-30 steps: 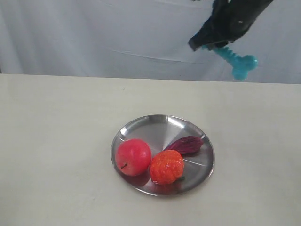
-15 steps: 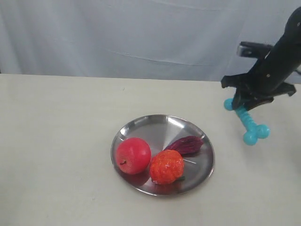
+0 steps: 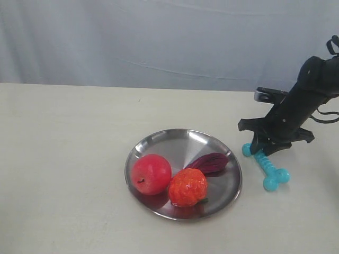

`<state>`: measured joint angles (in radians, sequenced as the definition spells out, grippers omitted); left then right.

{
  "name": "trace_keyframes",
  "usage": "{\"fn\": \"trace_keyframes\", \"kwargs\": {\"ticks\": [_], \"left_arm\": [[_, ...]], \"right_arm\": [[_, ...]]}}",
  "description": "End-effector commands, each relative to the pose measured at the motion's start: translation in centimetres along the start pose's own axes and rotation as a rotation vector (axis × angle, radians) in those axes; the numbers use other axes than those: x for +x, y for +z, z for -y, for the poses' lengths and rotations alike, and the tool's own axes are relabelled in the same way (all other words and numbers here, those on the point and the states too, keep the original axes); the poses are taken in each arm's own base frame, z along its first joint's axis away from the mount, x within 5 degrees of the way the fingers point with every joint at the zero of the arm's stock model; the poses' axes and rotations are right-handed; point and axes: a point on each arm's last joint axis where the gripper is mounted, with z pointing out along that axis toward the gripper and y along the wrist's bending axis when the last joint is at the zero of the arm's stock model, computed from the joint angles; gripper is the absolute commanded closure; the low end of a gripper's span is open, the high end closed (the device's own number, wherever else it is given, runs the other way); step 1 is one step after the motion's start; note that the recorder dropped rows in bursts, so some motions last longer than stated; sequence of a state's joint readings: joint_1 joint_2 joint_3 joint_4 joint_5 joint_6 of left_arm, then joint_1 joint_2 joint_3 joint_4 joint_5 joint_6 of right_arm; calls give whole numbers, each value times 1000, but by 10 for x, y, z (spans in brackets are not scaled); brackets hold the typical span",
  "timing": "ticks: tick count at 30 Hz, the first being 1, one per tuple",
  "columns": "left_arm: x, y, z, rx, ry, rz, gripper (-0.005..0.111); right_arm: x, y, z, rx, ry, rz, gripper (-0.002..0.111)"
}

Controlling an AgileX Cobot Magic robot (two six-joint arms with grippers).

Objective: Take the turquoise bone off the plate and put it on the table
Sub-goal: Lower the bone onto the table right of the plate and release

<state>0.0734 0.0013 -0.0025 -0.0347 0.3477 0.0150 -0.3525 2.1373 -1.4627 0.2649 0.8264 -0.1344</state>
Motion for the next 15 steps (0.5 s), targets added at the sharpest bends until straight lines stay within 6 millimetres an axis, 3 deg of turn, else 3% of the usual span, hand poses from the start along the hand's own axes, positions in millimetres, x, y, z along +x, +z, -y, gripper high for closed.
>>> {"fn": "trace_keyframes", "kwargs": {"ticks": [1,6,8,10,11,12,15], "left_arm": [[0,0,0,-5,-4,4,107],[0,0,0,-5,-4,4,107],[0,0,0,-5,-4,4,107],[0,0,0,-5,-4,4,107],[0,0,0,-5,-4,4,107],[0,0,0,-5,-4,4,107],[0,0,0,-5,-4,4,107]], "right_arm": [[2,10,5,6,4,3,109],[-1,11,6,15,-21,28,108],[-1,11,6,17,-62,31,100],[-2,11,6,18,-83,38,72],[-2,10,6,20,-87,45,48],[-3,10,6,20,-88,52,40],[-7,3,4,21,-90,80,54]]}}
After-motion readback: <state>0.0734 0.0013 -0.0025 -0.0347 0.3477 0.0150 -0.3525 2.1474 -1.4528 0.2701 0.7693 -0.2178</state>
